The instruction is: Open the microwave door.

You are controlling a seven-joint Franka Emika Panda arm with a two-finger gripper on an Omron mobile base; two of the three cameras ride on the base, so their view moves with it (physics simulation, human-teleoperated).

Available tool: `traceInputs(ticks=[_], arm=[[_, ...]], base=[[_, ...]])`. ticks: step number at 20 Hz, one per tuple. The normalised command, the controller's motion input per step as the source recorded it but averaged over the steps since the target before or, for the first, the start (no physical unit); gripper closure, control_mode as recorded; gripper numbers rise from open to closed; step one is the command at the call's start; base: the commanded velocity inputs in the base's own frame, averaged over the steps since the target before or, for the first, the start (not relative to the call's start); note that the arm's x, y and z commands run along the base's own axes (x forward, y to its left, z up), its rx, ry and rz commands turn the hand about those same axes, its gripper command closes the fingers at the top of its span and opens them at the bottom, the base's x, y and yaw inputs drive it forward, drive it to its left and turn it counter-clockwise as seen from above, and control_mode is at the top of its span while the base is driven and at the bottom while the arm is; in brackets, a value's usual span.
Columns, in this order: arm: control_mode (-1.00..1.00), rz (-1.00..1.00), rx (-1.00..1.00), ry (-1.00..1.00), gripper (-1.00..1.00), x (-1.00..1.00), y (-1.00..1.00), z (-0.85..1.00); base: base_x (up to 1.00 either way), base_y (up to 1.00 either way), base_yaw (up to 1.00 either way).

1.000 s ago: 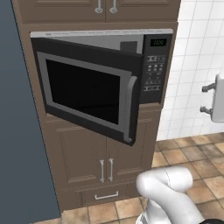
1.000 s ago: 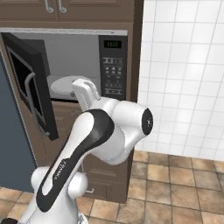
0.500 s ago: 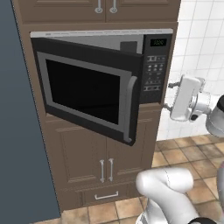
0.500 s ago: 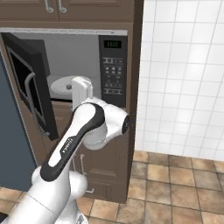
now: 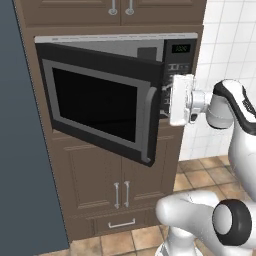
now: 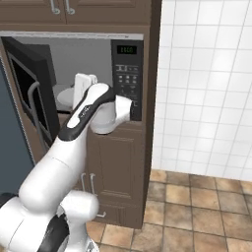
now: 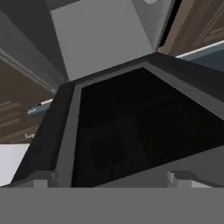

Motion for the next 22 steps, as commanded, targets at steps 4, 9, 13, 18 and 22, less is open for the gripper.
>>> traceInputs(ticks=[4, 9, 13, 18, 22], arm=[[-1.0, 0.37, -0.01, 0.29, -1.0, 0.16, 0.64, 0.0], [-1.0, 0.48, -0.09, 0.16, -1.0, -0.71, 0.84, 0.0], [-1.0, 0.47, -0.06, 0.11, -1.0, -0.75, 1.0, 0.0], [-1.0, 0.4, 0.0, 0.08, -1.0, -0.56, 1.0, 0.01], [-1.0, 0.12, 0.0, -0.01, -1.0, -0.04, 1.0, 0.0]], base=[[0.0, 0.0, 0.0], [0.0, 0.0, 0.0], [0.0, 0.0, 0.0], [0.0, 0.0, 0.0], [0.0, 0.0, 0.0]])
